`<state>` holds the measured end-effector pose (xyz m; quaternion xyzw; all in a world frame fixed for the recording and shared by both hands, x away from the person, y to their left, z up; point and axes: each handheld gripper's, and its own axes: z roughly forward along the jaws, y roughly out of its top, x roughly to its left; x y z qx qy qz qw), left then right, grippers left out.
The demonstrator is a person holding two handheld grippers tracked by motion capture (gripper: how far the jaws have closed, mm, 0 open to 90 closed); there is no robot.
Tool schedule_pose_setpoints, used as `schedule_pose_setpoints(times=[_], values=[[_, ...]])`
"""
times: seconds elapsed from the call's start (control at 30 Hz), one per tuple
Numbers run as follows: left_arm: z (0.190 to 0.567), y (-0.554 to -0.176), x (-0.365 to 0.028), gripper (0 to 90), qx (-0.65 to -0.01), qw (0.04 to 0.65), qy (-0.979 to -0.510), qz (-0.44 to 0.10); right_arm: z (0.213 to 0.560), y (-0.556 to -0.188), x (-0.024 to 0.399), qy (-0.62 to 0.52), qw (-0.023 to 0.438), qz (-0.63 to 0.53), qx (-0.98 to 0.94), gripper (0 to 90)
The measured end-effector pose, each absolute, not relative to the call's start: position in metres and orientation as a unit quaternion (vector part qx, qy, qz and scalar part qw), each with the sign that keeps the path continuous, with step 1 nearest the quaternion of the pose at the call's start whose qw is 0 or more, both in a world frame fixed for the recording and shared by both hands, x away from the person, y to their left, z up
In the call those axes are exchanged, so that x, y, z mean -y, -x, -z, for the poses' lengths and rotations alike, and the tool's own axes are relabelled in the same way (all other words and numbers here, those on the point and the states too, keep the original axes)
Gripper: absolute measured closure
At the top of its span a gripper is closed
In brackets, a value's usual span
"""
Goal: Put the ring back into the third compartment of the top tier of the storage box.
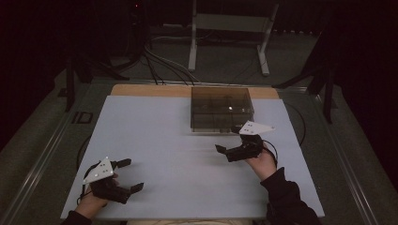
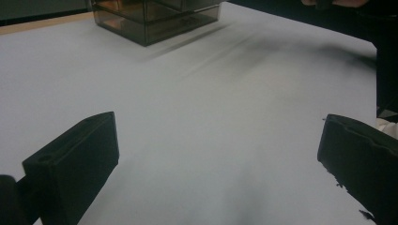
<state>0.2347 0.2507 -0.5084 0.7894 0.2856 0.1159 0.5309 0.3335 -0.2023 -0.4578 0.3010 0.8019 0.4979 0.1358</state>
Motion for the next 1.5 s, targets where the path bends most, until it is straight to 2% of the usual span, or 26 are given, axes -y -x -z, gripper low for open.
schedule_pose_setpoints(times=[0.27,0.67,1.5], values=[[0.508,-0.235,-0.251,0.0,-0.285,0.532,-0.789,-0.116,0.474,-0.322,0.207,-0.299,0.122,-0.493,-0.808,3.3],[0.508,-0.235,-0.251,0.0,-0.285,0.531,-0.789,-0.116,0.488,-0.31,0.218,-0.29,0.136,-0.48,-0.816,3.3],[0.508,-0.235,-0.251,0.0,-0.286,0.532,-0.789,-0.114,0.514,-0.296,0.249,-0.324,0.125,-0.451,-0.822,3.3]])
